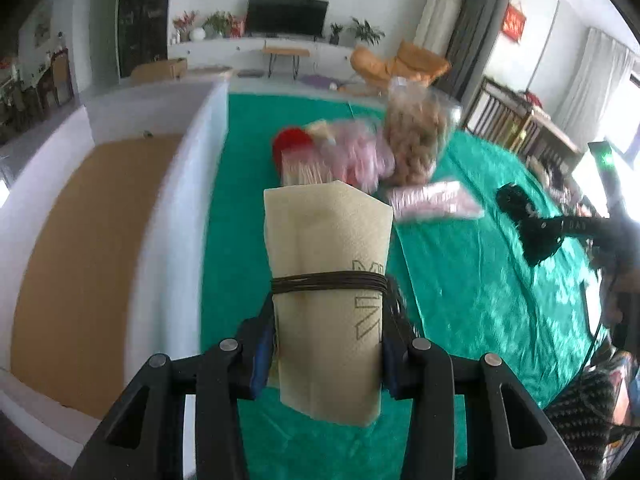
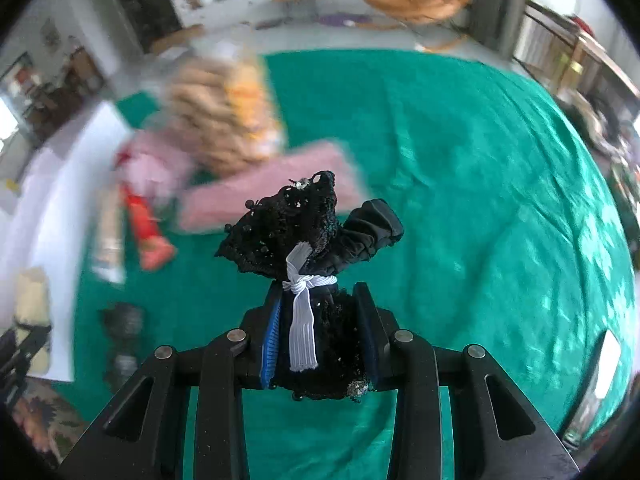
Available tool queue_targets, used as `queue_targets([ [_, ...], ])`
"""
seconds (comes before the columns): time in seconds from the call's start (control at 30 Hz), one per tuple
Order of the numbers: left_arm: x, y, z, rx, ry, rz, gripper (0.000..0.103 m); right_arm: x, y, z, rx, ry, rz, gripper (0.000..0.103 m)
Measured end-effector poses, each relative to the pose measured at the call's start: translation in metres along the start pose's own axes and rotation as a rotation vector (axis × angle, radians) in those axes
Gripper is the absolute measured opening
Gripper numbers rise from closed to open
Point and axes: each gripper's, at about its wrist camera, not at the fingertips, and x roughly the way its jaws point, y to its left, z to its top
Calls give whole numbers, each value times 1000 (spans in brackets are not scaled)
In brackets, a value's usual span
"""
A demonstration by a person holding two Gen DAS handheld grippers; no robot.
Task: Organize soft objects
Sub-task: 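Grasp the black lace garment with the right tool while the left tool lifts the bundle, then carry both items over the white box and open both tools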
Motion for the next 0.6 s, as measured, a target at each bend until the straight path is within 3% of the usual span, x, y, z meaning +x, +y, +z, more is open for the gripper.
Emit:
queue_targets([
  [0.13,-30,34,19,-51,-64,42,43,-23,84,11,-90,-46,158,36],
  [0.37,-65,116,31,-134,-113,262,43,-58,253,27,-288,-96,458,36],
  [0.47,-74,141,29,-157,-112,334,43,-65,303,22,-369,-102,511,36],
  [0.6,-77,162,22,-176,-114,396,43,-59,338,17,-430,-92,522,37],
])
